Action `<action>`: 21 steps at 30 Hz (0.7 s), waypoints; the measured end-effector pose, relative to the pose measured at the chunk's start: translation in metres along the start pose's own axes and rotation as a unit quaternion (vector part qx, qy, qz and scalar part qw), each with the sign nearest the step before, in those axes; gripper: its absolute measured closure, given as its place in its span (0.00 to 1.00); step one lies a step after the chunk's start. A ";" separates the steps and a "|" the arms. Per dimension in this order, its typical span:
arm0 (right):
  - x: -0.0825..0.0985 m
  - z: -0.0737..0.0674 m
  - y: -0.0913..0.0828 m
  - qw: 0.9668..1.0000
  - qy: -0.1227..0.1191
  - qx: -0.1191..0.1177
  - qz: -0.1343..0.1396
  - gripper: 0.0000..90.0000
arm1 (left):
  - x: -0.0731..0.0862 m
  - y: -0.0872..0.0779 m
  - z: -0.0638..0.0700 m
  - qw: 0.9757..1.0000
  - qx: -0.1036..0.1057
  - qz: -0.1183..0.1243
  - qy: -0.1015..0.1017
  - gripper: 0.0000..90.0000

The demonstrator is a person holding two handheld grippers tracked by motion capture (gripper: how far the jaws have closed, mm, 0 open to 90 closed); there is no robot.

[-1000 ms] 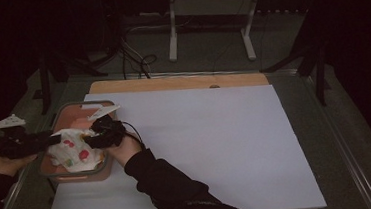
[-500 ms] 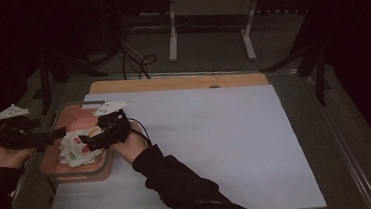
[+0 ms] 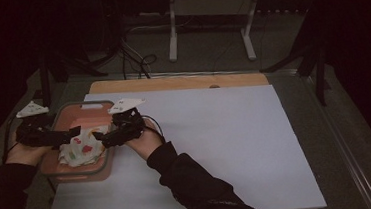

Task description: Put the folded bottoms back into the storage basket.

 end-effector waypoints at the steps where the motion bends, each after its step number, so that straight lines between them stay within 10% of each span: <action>1: 0.001 0.001 -0.002 1.000 -0.002 -0.001 0.000 0.09 | 0.000 0.001 0.002 1.000 0.002 0.000 0.000 0.00; 21: 0.029 0.038 -0.050 0.999 0.006 0.032 -0.006 0.09 | -0.010 0.023 0.048 0.999 0.028 -0.002 0.026 0.00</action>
Point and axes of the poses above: each handheld gripper's, and its own axes: y roughly forward along the jaws, x roughly out of its underside, z roughly to its right, the point moved 6 cm from there along y, roughly forward along the jaws, and after that the axes turned 8 degrees about -y, right-handed, at the moved point
